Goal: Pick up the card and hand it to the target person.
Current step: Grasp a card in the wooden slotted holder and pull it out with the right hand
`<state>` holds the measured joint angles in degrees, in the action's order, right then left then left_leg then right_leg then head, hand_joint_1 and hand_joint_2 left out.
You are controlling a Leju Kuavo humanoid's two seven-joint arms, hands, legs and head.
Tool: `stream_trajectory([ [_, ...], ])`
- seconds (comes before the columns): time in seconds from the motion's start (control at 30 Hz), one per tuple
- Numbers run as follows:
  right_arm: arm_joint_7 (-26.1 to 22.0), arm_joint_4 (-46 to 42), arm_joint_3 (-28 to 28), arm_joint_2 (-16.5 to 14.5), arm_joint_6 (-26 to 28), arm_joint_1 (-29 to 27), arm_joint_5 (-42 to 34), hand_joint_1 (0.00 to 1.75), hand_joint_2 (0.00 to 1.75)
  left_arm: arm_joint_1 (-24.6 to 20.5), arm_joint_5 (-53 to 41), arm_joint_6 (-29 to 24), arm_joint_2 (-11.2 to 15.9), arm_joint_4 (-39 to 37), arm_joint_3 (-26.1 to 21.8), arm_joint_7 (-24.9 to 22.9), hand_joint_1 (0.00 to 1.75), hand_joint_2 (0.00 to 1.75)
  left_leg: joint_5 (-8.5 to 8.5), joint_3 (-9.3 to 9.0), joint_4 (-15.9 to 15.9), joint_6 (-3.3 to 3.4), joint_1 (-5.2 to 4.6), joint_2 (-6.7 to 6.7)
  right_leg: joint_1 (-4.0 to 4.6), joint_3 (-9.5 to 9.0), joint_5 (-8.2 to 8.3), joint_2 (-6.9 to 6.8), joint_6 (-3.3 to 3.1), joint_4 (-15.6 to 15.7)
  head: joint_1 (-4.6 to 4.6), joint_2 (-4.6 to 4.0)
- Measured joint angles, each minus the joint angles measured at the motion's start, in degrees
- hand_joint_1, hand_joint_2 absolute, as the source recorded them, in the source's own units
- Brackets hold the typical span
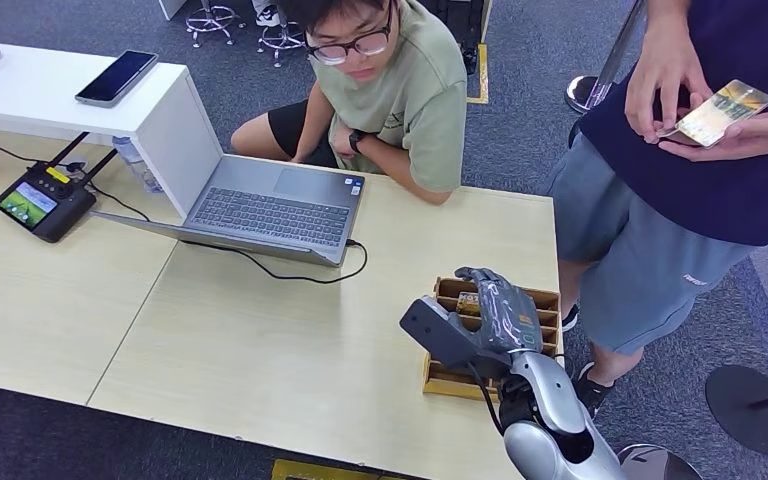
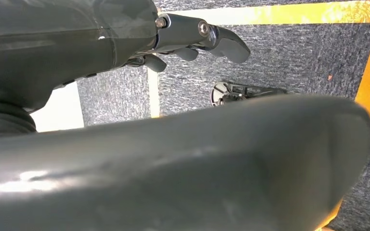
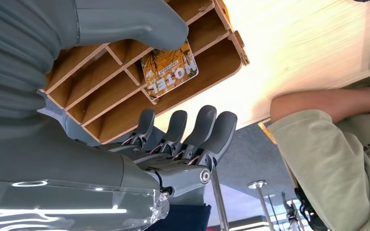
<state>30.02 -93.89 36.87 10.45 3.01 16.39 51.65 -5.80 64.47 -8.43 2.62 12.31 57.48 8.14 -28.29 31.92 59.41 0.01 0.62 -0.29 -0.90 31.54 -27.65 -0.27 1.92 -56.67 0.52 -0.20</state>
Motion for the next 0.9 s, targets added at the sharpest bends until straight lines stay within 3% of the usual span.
stream_trajectory([
  [0.37, 0.1, 1.2, -0.2, 0.2, 0.8, 0.4, -0.2, 0.93, 1.75, 0.0, -0.7, 0.1, 0.0, 0.0, 0.0, -0.2, 0.00, 0.00, 0.00, 0.00, 0.0, 0.00, 0.00, 0.00, 0.00, 0.00, 0.00, 0.00, 0.00, 0.0, 0.00, 0.00],
  [0.9, 0.3, 3.4, -0.3, 1.0, 1.4, 0.9, -1.2, 0.89, 1.75, 0.0, -0.8, 0.4, 0.0, 0.0, 0.0, -0.3, 0.00, 0.00, 0.00, 0.00, 0.0, 0.00, 0.00, 0.00, 0.00, 0.00, 0.00, 0.00, 0.00, 0.0, 0.01, 0.00],
])
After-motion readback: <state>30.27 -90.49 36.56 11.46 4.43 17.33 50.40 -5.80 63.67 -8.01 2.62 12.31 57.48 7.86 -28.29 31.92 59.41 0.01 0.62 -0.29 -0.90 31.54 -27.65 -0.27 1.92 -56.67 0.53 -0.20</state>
